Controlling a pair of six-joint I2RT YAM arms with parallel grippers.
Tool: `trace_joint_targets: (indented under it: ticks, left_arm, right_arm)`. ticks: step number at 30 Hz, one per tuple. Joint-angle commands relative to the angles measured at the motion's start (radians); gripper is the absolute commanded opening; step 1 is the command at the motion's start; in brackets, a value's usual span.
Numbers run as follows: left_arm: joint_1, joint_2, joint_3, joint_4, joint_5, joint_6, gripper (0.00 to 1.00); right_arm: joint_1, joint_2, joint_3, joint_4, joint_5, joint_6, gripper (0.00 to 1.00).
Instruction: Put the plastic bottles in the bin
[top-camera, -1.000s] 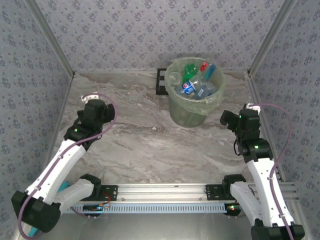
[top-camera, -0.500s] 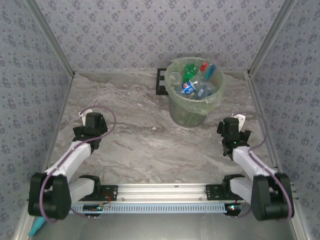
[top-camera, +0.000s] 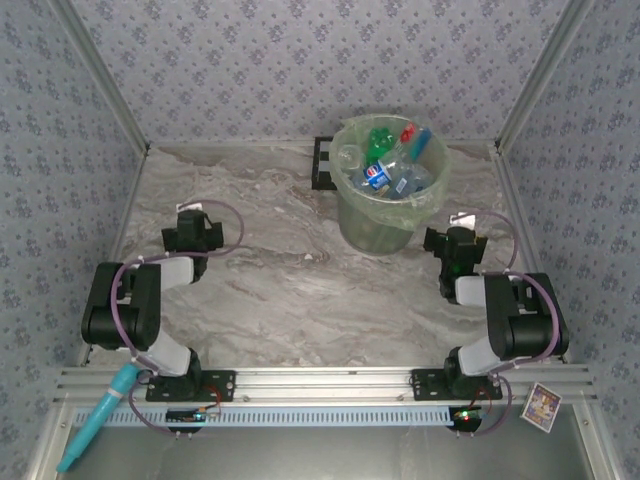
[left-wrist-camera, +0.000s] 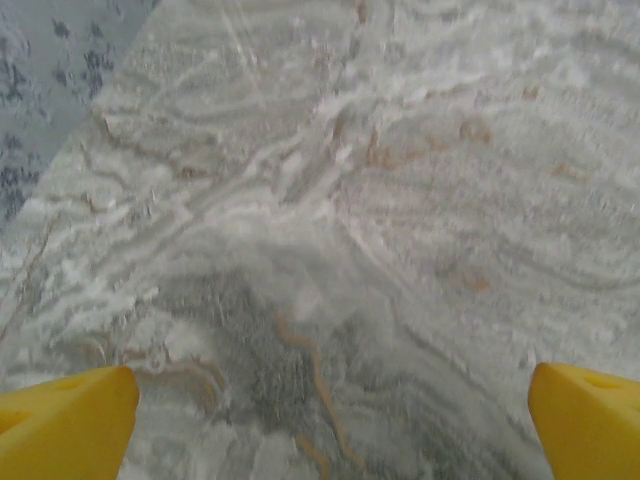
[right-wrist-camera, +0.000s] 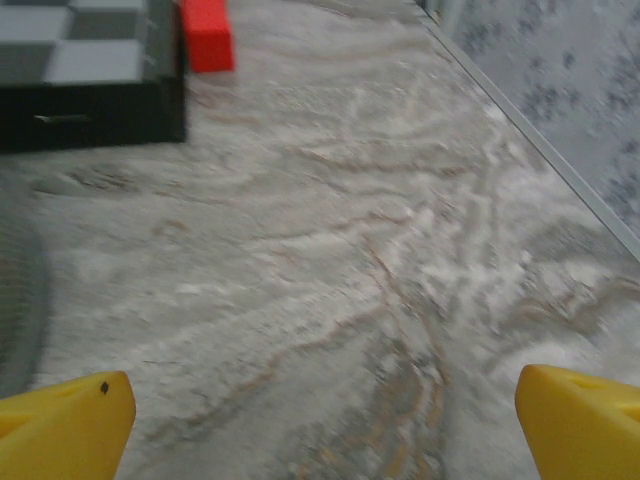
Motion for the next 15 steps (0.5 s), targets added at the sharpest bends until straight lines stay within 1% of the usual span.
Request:
trace_joint_targets:
  ticks: [1,3,4,5,6,7,8,9,10,11,12,14,15]
  left_arm:
    - [0.030,-0.044,-0.086,0.199,0.126,0.022,1.00]
    - [0.059,-0.035,-0.150,0.316,0.216,0.020,1.00]
    - [0.062,0.006,-0.183,0.441,0.231,0.030,1.00]
    - [0.063,0.002,-0.177,0.399,0.232,0.024,1.00]
    - [0.066,-0.026,-0.152,0.311,0.240,0.020,1.00]
    - [0.068,-0.003,-0.174,0.405,0.243,0.022,1.00]
    - [0.067,-0.001,-0.173,0.390,0.242,0.022,1.00]
    - [0.067,-0.022,-0.158,0.326,0.244,0.020,1.00]
    - [0.067,-0.010,-0.169,0.377,0.242,0.022,1.00]
    - [0.068,-0.007,-0.170,0.382,0.242,0.023,1.00]
    - [0.068,-0.018,-0.162,0.342,0.244,0.021,1.00]
    - [0.067,-0.012,-0.166,0.365,0.244,0.023,1.00]
    - [0.068,-0.017,-0.161,0.344,0.252,0.026,1.00]
  right_arm:
    - [-0.004,0.053,-0.062,0.249,-0.076,-0.054,1.00]
    - [-0.006,0.019,-0.033,0.134,-0.098,-0.052,0.99]
    - [-0.006,0.032,-0.024,0.148,-0.099,-0.064,1.00]
    - [-0.006,0.039,-0.015,0.140,-0.098,-0.065,1.00]
    - [-0.006,0.032,0.000,0.092,-0.098,-0.058,1.00]
    - [-0.010,0.028,0.005,0.065,-0.113,-0.049,0.99]
    - [-0.015,0.033,0.005,0.087,-0.113,-0.048,1.00]
    - [-0.015,0.033,0.004,0.091,-0.107,-0.049,1.00]
    - [-0.015,0.032,0.006,0.088,-0.102,-0.049,1.00]
    - [-0.015,0.032,0.004,0.088,-0.103,-0.049,0.99]
    - [-0.015,0.032,0.005,0.090,-0.102,-0.049,1.00]
    - [-0.014,0.033,0.004,0.096,-0.096,-0.051,1.00]
    - [-0.014,0.033,0.005,0.093,-0.099,-0.052,1.00]
